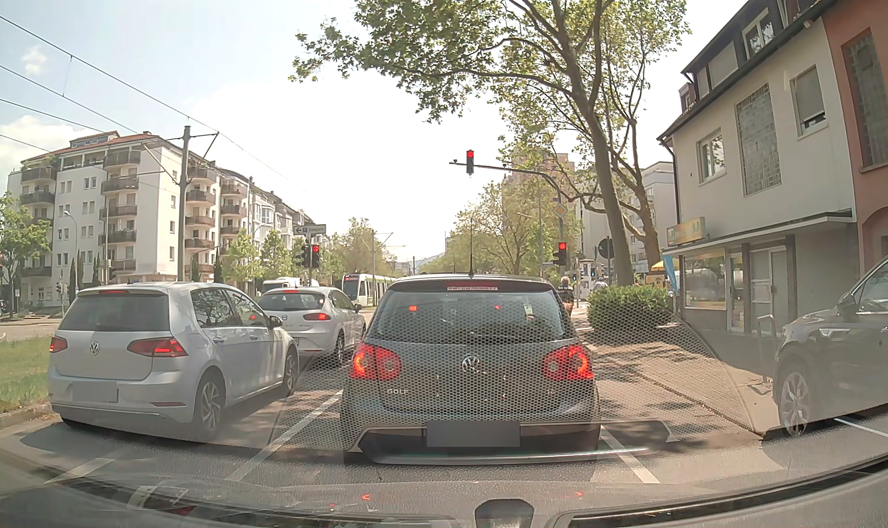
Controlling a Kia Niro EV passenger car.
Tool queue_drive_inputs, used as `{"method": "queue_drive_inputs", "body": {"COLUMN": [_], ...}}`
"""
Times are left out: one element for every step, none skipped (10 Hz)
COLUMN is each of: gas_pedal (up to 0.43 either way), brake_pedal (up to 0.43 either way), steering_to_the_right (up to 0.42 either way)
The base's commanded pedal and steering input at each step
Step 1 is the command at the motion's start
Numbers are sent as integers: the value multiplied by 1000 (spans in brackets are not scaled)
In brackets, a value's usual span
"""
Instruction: Follow the waypoints while adhering to traffic rules and regulations
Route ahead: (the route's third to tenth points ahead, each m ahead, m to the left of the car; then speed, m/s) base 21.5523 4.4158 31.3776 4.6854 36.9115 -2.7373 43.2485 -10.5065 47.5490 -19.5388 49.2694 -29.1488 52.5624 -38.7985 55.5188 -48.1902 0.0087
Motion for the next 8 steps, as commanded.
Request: {"method": "queue_drive_inputs", "body": {"gas_pedal": [0, 0, 0, 0, 0, 0, 0, 0], "brake_pedal": [244, 244, 244, 244, 244, 244, 244, 244], "steering_to_the_right": [-8, -8, -8, -8, -8, -8, -8, -8]}}
